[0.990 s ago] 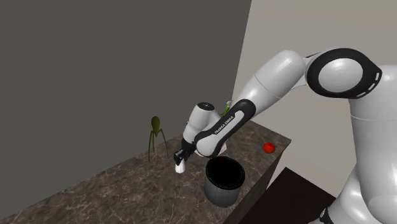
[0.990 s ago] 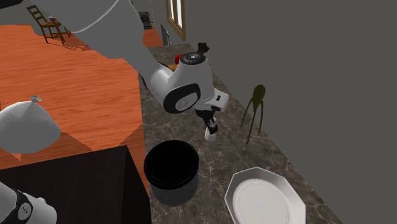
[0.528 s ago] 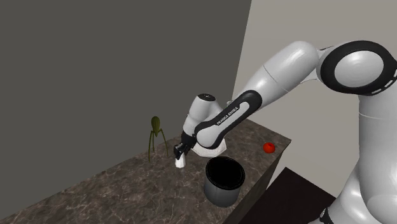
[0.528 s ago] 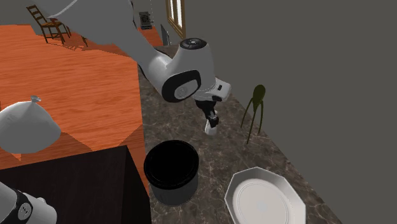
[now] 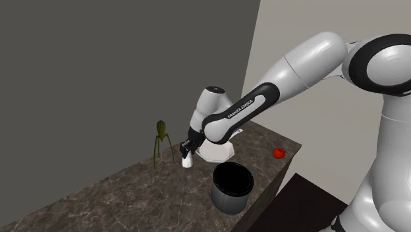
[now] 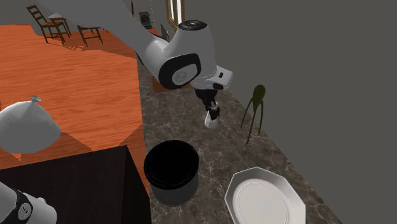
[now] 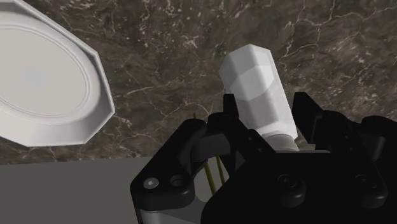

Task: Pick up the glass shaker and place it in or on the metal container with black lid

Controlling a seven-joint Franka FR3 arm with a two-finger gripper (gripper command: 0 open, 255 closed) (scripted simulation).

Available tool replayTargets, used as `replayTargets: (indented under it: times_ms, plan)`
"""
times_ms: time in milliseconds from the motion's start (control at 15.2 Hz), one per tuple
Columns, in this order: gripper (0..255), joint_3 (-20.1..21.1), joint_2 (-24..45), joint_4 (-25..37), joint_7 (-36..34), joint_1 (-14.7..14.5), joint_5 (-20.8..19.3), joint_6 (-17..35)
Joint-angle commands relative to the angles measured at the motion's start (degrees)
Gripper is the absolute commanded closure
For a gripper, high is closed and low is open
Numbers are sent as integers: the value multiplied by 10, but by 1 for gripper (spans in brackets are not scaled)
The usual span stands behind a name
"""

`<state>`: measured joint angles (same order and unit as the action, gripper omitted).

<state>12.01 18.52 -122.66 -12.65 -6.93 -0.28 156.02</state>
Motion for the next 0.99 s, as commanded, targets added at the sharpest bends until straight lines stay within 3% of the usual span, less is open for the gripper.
replayTargets:
  times_ms: [0,792,924]
  plan:
    - [255,2,-12,0,2,2,4,-12]
    - [255,10,-70,18,10,9,20,-87]
    - [255,13,-111,-34,31,20,40,-75]
